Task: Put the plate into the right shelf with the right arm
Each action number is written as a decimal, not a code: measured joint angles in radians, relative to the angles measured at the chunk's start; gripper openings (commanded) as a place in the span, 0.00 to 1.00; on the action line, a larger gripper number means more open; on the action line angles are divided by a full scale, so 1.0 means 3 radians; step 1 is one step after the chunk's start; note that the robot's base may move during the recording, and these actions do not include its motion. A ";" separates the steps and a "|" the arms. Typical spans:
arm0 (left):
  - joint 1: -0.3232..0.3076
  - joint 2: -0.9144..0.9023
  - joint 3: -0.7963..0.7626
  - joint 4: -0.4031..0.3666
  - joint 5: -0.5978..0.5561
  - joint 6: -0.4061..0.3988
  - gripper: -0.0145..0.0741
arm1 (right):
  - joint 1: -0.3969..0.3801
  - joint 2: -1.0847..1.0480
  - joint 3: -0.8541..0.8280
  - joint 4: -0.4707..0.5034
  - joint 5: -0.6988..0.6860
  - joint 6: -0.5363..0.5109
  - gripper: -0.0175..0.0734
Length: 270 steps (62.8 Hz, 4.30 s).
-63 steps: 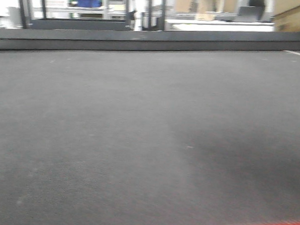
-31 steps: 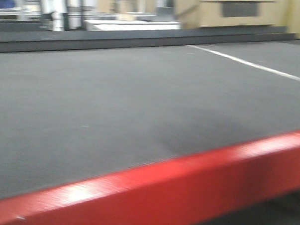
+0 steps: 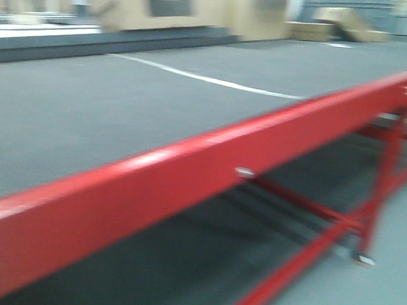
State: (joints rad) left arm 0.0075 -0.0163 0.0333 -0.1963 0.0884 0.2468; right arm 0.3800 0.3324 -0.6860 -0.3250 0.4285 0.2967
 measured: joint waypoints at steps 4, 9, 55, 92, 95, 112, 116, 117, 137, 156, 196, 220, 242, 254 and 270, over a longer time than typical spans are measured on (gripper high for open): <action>0.0000 0.0000 0.0000 0.0000 0.0000 0.0000 0.11 | 0.0000 0.0000 0.0000 0.0000 0.0000 0.0000 0.25; 0.0000 0.0000 0.0000 0.0000 0.0000 0.0000 0.11 | 0.0000 0.0000 0.0000 0.0000 0.0000 0.0000 0.25; 0.0000 0.0000 0.0000 0.0000 0.0000 0.0000 0.11 | 0.0000 0.0000 0.0000 0.0000 0.0000 0.0000 0.25; 0.0000 0.0000 0.0000 0.0000 0.0005 0.0000 0.11 | 0.0000 -0.0005 0.0002 0.0000 0.0017 -0.0005 0.25; 0.0000 0.0000 0.0000 0.0000 0.0005 0.0000 0.11 | 0.0000 -0.0005 0.0002 0.0000 0.0017 -0.0005 0.25; 0.0000 0.0000 0.0000 0.0000 0.0021 0.0000 0.11 | 0.0000 0.0023 0.0002 0.0000 0.0025 -0.0005 0.25; 0.0000 0.0000 0.0000 0.0000 0.0021 0.0000 0.11 | 0.0000 0.0023 0.0002 0.0000 0.0030 -0.0005 0.25; 0.0000 0.0000 0.0000 0.0000 0.0021 0.0000 0.11 | 0.0000 0.0023 0.0002 0.0000 0.0030 -0.0005 0.25; 0.0000 0.0000 0.0000 0.0000 0.0027 0.0000 0.11 | 0.0000 0.0023 0.0002 0.0000 0.0030 -0.0005 0.25; 0.0000 0.0000 0.0000 0.0000 0.0027 0.0000 0.11 | 0.0000 0.0023 0.0002 0.0000 0.0036 -0.0005 0.25; 0.0000 0.0000 0.0000 0.0000 0.0027 0.0000 0.11 | 0.0000 0.0023 0.0002 0.0000 0.0046 -0.0005 0.25; 0.0000 0.0000 0.0000 0.0000 0.0027 0.0000 0.11 | 0.0000 0.0023 0.0002 0.0000 0.0046 -0.0005 0.25; 0.0000 0.0000 0.0000 0.0000 0.0027 0.0000 0.11 | 0.0000 0.0023 0.0002 0.0000 0.0048 -0.0005 0.25; 0.0000 0.0000 0.0000 0.0000 0.0027 0.0000 0.11 | 0.0000 0.0023 0.0002 0.0000 0.0048 -0.0005 0.25; 0.0000 0.0000 0.0000 0.0000 0.0027 0.0000 0.11 | 0.0000 0.0023 0.0002 0.0000 0.0048 -0.0005 0.25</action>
State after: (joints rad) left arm 0.0075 -0.0163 0.0333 -0.1963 0.0966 0.2468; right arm 0.3800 0.3394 -0.6854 -0.3250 0.4430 0.2952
